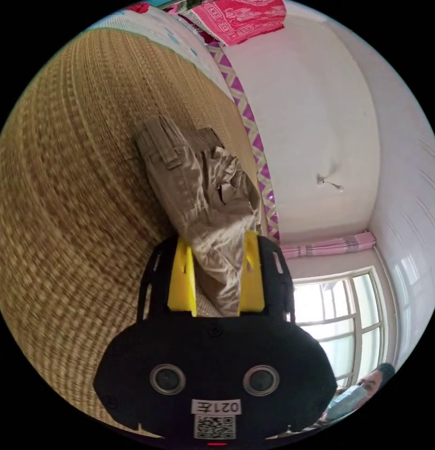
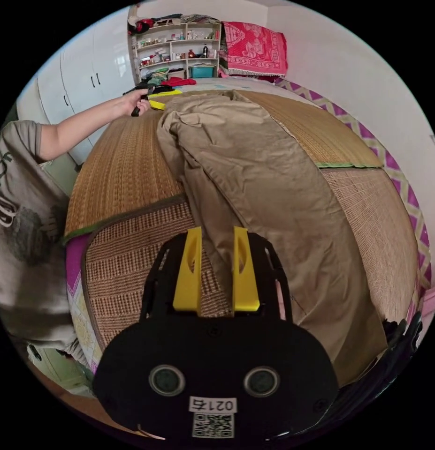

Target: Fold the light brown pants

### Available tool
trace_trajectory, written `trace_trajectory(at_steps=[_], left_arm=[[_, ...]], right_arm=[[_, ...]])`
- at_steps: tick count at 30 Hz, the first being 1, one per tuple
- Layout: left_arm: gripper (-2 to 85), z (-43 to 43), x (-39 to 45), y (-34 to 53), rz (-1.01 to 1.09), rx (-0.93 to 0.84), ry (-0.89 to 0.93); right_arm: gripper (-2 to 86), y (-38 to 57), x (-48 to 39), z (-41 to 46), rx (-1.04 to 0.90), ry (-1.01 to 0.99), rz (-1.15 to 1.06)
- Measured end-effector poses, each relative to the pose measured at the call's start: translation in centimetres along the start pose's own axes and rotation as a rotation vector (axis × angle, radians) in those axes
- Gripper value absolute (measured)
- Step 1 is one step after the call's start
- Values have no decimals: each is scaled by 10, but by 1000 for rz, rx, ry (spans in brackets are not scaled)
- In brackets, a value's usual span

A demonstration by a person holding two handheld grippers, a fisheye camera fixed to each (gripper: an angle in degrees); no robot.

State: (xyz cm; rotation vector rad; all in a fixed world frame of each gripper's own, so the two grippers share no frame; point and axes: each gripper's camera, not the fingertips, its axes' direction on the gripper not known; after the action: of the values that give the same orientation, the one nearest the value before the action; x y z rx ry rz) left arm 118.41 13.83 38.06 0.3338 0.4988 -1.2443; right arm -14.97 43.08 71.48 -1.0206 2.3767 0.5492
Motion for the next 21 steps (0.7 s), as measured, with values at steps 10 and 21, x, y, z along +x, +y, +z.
trace_trajectory(at_steps=[10,21], left_arm=[[-9,-65,-33,26,56,-120,0],[-9,-139,-73,84,35,-150,25]], right_arm=[[86,23,-36,-21,-5,118,2],[-9,85,-89,-69,117,179,-114]])
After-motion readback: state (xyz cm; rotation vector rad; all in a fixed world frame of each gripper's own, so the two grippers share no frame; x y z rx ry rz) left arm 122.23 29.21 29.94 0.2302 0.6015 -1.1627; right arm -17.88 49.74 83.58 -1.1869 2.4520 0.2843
